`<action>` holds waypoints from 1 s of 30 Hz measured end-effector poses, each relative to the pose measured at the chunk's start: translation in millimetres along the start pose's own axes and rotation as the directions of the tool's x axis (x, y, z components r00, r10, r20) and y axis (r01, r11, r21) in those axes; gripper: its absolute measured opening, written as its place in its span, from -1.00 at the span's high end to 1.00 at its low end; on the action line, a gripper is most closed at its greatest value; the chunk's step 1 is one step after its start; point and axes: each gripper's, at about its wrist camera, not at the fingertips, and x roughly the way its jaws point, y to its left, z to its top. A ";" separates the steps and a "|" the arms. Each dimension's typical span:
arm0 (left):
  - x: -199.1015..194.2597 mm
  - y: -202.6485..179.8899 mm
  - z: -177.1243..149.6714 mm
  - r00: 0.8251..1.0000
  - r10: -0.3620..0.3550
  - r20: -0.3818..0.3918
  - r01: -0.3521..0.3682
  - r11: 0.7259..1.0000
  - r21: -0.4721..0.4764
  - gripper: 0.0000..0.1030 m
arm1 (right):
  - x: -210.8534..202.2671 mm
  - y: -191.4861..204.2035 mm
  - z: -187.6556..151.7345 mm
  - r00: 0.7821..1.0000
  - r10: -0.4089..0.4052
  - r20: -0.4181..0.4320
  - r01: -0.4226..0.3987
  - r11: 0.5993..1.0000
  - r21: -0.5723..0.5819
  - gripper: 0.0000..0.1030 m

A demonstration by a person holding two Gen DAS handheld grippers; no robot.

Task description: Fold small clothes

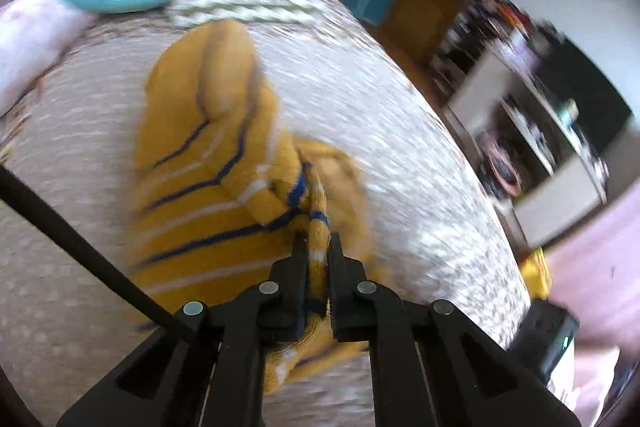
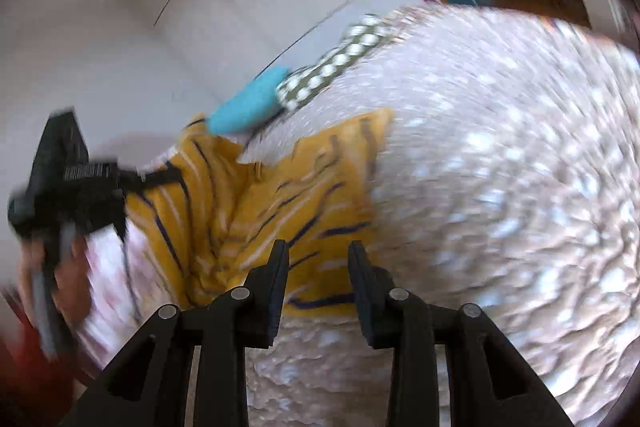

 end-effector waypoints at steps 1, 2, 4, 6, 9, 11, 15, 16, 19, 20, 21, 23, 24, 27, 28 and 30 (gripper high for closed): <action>16.5 -16.1 -4.0 1.000 -0.005 -0.031 0.006 1.000 0.021 0.85 | -4.1 -8.3 3.9 1.000 0.000 0.012 0.000 1.000 0.025 0.32; 29.9 -25.9 -7.8 0.998 -0.006 -0.058 0.008 0.999 0.033 0.85 | -7.7 -14.7 5.3 1.000 0.004 0.017 -0.005 0.999 0.041 0.32; 60.4 -39.5 -21.1 0.993 0.025 -0.114 -0.018 0.998 0.058 0.85 | -12.0 -25.7 9.5 1.000 0.020 0.016 -0.021 0.997 0.075 0.32; 78.8 -44.5 -31.7 0.989 0.092 -0.120 -0.079 0.991 0.106 0.84 | -10.7 -34.7 9.7 0.999 0.047 -0.001 -0.047 0.992 0.115 0.31; 66.5 -47.6 -37.3 0.992 0.092 -0.086 -0.080 0.989 0.126 0.56 | -5.8 -43.6 8.9 0.996 0.084 -0.042 -0.076 0.983 0.169 0.21; 48.6 -49.7 -41.1 0.996 0.042 -0.079 -0.032 0.992 0.120 0.05 | -10.2 -44.0 7.7 0.995 0.091 -0.036 -0.084 0.983 0.162 0.16; -8.7 -41.0 -54.8 0.997 0.060 0.044 -0.066 0.988 0.142 -0.44 | -7.5 -32.6 11.8 0.998 0.069 -0.015 -0.067 0.992 0.111 0.04; -15.6 -35.8 -57.4 0.995 0.078 0.061 -0.086 0.986 0.146 -0.45 | -7.8 -29.6 12.5 0.998 0.061 -0.004 -0.060 0.994 0.094 0.04; -27.8 -12.1 -68.8 0.981 0.171 0.095 -0.183 0.973 0.138 -0.46 | -13.7 -14.3 14.0 0.999 0.017 0.035 -0.019 0.999 0.032 0.04; -28.1 -1.7 -71.6 0.976 0.196 0.090 -0.207 0.970 0.128 -0.46 | -15.0 -5.6 15.8 0.999 0.012 0.046 -0.012 1.000 0.000 0.04; -29.2 13.6 -76.1 0.973 0.219 0.074 -0.226 0.969 0.104 -0.46 | -14.6 5.9 17.8 0.999 0.021 0.048 -0.019 0.999 -0.032 0.04; -29.4 32.9 -82.7 0.972 0.229 0.049 -0.231 0.971 0.056 -0.46 | -8.0 33.1 20.5 0.999 0.049 0.021 -0.047 0.994 -0.101 -0.01; -33.8 45.6 -87.4 0.974 0.221 0.042 -0.222 0.975 0.018 -0.46 | -1.4 48.1 20.6 0.999 0.051 0.005 -0.050 0.988 -0.148 -0.16; -42.2 65.4 -92.7 0.979 0.197 0.041 -0.195 0.980 -0.049 -0.46 | 28.1 75.0 20.0 0.998 -0.039 -0.039 0.027 0.963 -0.270 -0.28; -45.2 68.7 -94.0 0.980 0.193 0.042 -0.190 0.980 -0.061 -0.46 | 41.5 76.8 19.4 0.995 -0.080 -0.057 0.060 0.955 -0.290 -0.28; -48.4 72.9 -92.3 0.982 0.185 0.049 -0.181 0.980 -0.080 -0.46 | 61.3 64.2 11.0 0.987 -0.103 -0.121 0.068 0.962 -0.264 0.06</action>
